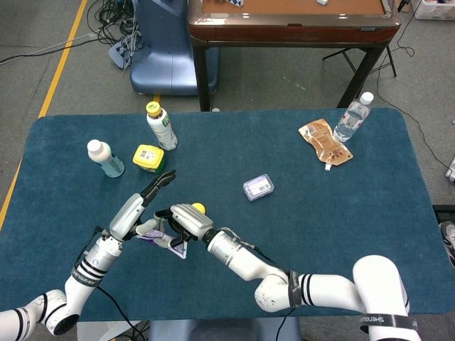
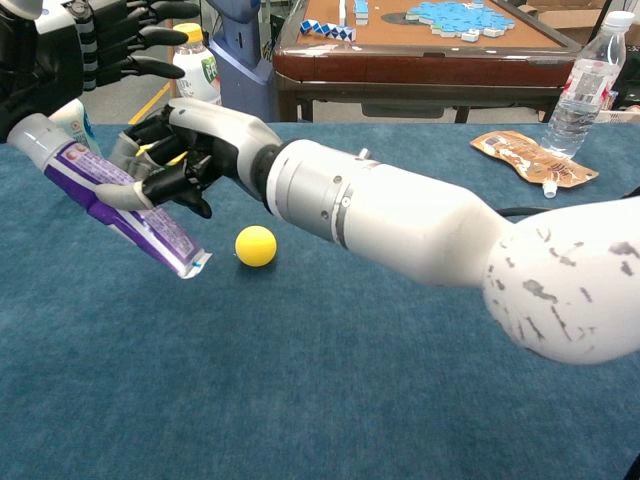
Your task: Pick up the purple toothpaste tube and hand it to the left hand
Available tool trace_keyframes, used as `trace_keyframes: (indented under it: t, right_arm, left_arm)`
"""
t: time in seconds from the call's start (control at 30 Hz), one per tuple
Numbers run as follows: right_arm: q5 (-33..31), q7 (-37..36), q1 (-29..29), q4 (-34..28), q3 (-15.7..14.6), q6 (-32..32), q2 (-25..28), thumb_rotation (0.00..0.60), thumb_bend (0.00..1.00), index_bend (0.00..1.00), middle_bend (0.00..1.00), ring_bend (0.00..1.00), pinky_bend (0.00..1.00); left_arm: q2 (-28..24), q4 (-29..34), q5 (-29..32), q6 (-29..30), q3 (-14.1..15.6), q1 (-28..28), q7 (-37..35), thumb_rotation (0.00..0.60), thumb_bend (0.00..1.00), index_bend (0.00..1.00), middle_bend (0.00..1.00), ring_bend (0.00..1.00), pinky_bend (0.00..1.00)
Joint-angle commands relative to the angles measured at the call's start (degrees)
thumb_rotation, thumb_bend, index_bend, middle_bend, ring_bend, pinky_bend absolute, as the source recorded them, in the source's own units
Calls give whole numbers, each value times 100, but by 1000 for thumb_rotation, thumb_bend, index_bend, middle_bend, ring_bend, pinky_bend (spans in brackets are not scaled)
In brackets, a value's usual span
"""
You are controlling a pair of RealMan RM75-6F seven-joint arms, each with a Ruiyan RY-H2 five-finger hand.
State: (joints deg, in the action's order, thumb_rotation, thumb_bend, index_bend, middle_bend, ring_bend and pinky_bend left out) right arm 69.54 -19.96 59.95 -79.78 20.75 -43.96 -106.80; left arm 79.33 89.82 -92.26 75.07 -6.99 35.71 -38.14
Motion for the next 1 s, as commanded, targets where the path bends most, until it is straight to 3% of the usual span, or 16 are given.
trace_keyframes:
  t: [0.03,0.17,0.3,0.47,0.6,0.8,0.9,1.0]
  right_arm:
    - [72,248,-8,-110,-193,235,333,600,889,974,867,812,766]
    - [106,691,20,-274,-448,579,848,600,886,974,858,808,763]
    - [48,1315,90,-453,-745,912,1349,600,834,964,805,755,698]
    - [-233,2134,135,-390,-1112,1039,1597,600,748,851,718,656,566]
    - [-442,2471,140,-321,-1289,1053,1565,600,656,730,626,563,479]
    - [-549,2982,129,-336,-1456,861,1553,600,377,363,373,314,313]
    - [-568,3112,60,-494,-1448,659,1670,600,322,233,305,260,286]
    - [-544,3194,-33,-721,-1428,447,1879,600,313,190,276,244,278]
  left_arm:
    - [-126,-4,34,5,-20,-28,70,0,6,0,0,0,88]
    - [-324,-11,42,-11,1,-67,206,0,6,0,0,0,88]
    - [-498,-12,64,-45,56,-128,344,0,6,0,0,0,88]
    - [-619,1,90,-56,150,-232,520,0,6,0,0,0,88]
    - [-672,21,85,-84,216,-286,617,0,6,0,0,0,88]
    - [-718,82,66,-51,240,-346,755,0,6,0,0,0,88]
    - [-745,99,67,-60,244,-362,804,0,6,0,0,0,88]
    - [-792,109,73,-94,247,-367,855,0,6,0,0,0,88]
